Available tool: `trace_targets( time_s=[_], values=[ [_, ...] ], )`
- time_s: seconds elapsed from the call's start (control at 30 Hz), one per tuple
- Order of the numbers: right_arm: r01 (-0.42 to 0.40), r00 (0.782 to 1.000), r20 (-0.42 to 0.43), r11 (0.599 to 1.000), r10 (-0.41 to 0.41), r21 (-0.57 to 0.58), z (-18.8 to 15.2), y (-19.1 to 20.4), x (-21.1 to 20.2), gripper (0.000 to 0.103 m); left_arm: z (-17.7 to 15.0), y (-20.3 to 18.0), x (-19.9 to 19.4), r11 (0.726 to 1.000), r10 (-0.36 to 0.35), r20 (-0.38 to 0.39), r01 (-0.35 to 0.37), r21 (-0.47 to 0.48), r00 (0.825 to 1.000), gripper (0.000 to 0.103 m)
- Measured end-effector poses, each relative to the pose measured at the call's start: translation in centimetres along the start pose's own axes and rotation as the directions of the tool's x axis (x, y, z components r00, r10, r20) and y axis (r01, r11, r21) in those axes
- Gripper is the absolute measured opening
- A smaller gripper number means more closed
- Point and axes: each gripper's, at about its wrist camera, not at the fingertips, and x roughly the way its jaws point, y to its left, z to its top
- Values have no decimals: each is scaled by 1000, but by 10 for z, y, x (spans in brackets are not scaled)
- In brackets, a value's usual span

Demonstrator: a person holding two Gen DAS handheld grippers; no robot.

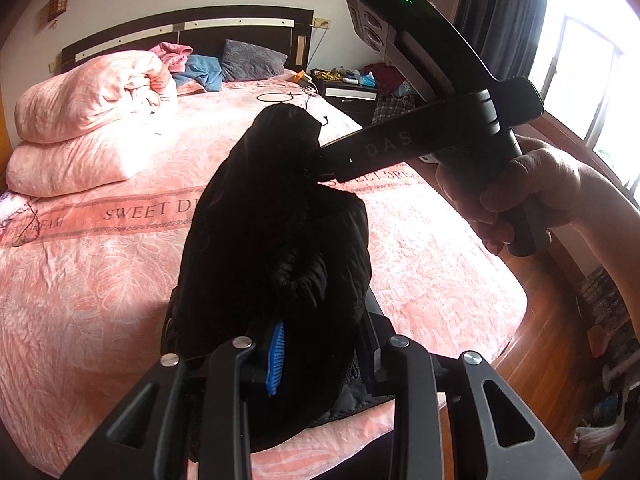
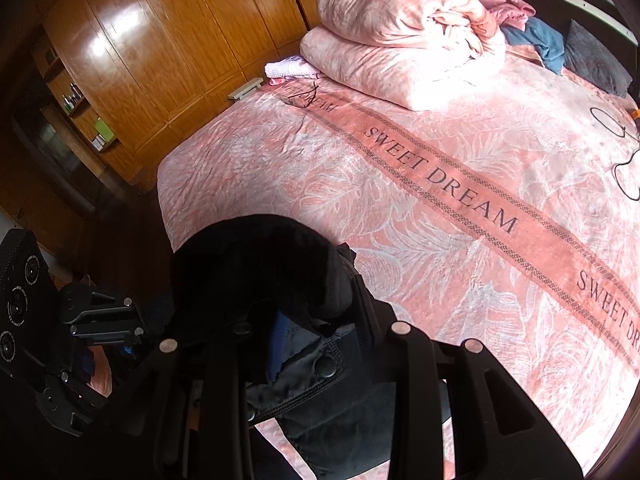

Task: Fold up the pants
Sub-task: 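Lift the folded pants with both tools and hold them above the bed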

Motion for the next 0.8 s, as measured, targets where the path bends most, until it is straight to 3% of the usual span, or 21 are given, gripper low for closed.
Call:
trace_targets(
  time_s=[0.8],
  values=[
    [-34, 999, 7, 989, 33, 145, -85, -80, 17, 29, -24, -57, 88, 992, 6, -150, 13, 125, 989, 29]
  ],
)
